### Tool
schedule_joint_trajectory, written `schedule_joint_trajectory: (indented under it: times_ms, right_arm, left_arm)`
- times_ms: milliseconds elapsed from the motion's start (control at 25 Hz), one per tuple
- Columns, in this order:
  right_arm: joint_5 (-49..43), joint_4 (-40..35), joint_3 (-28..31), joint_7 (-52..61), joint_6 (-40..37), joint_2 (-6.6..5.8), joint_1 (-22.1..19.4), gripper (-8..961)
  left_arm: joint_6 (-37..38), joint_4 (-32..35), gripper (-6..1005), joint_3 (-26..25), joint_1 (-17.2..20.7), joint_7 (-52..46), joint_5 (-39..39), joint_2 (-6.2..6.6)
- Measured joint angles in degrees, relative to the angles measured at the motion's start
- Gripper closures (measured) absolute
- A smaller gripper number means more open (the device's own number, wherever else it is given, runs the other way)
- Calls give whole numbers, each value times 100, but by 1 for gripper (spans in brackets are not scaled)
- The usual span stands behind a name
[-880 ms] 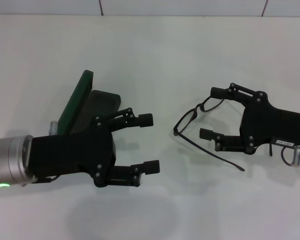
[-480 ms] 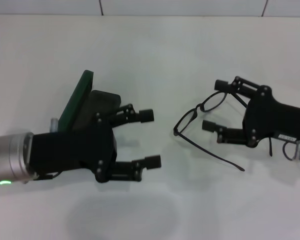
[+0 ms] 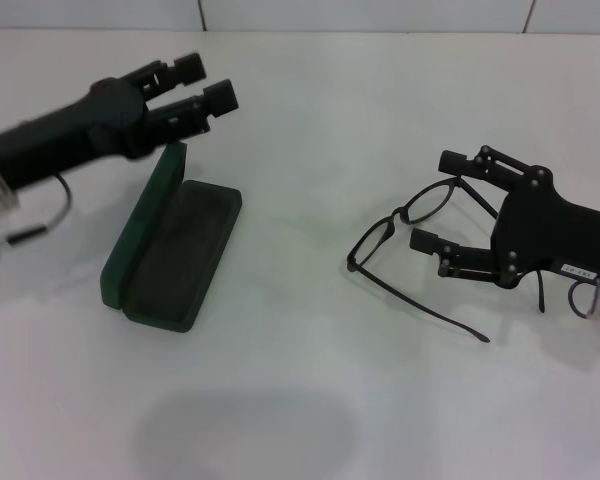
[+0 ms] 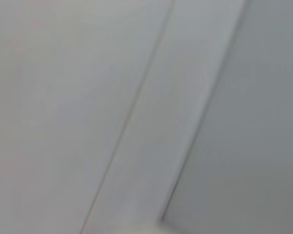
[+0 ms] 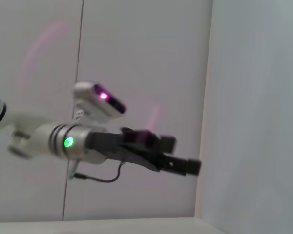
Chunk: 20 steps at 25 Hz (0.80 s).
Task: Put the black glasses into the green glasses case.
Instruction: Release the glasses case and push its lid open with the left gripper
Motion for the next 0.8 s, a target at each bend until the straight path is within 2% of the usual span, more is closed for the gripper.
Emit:
schedule_joint_trajectory:
  times_ms: [80, 200, 320, 400, 520, 800]
  right_arm:
    - [2, -5, 0, 3, 1, -6, -11, 92]
    - [3, 1, -1, 12, 2, -21, -12, 94]
    - [3, 10, -2, 10, 30, -22, -12, 95]
    - [3, 11, -2, -10, 97, -10, -12, 96]
    - [1, 9, -2, -20, 201, 9, -12, 97]
    - [0, -43, -2, -23, 274, 30, -68, 100]
  left_arm:
    - [-348, 789, 122, -8, -5, -1041, 762, 79]
    - [-532, 2033, 123, -42, 43, -2367, 2047, 91]
    - [-542, 3039, 126, -29, 146, -3243, 3144, -44]
    - [-539, 3583, 130, -5, 234, -3608, 3824, -234]
    - [-560, 3914, 135, 76, 312, -3807, 4373, -416]
    - [-1001, 3930, 149, 321, 462, -4041, 4673, -412]
